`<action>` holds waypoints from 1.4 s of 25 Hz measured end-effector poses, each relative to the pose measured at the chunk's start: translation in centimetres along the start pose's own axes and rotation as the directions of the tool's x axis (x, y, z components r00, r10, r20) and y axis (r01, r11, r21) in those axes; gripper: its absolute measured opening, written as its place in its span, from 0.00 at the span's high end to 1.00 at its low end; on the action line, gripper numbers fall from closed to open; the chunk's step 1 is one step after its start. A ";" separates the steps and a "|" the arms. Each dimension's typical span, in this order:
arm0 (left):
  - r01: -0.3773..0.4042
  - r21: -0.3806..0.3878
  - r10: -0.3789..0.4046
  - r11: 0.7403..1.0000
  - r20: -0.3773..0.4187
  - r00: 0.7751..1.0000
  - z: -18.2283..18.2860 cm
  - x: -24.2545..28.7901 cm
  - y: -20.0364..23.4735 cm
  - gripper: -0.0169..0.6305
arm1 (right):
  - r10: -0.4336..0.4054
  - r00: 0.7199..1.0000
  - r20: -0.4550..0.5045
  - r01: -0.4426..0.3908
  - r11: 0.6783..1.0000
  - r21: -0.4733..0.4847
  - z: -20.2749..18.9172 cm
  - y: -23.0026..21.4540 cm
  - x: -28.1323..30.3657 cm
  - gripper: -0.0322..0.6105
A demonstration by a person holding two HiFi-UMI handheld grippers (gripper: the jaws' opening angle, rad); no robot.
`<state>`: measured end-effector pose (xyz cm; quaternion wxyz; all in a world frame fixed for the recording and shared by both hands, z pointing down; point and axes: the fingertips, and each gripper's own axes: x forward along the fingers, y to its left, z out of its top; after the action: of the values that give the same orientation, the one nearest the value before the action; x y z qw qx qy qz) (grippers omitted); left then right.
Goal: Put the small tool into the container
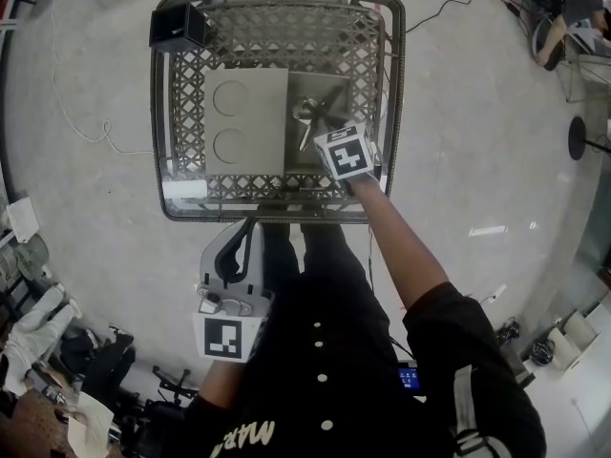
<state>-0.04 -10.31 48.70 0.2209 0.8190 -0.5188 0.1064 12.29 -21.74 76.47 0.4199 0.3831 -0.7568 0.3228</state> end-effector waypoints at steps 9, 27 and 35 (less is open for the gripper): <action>0.027 0.038 -0.029 0.999 0.045 0.999 1.9 -0.1 -0.8 0.93 | 0.036 0.990 0.135 -0.035 0.999 -0.013 2.3 0.3 -3.6 0.93; 0.028 0.165 -0.063 0.986 0.208 0.976 10.9 -0.8 0.0 0.94 | 0.048 0.771 0.635 0.032 0.993 -0.114 11.7 3.6 -27.2 0.93; 0.004 0.257 -0.084 0.966 0.303 0.949 15.1 -0.5 1.9 0.93 | -0.058 0.560 0.826 0.082 0.996 0.014 13.2 2.5 -38.1 0.93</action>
<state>-2.82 -17.73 35.73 0.0322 0.8584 -0.5107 0.0365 18.53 -19.43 36.65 0.0352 0.5136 -0.8536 0.0795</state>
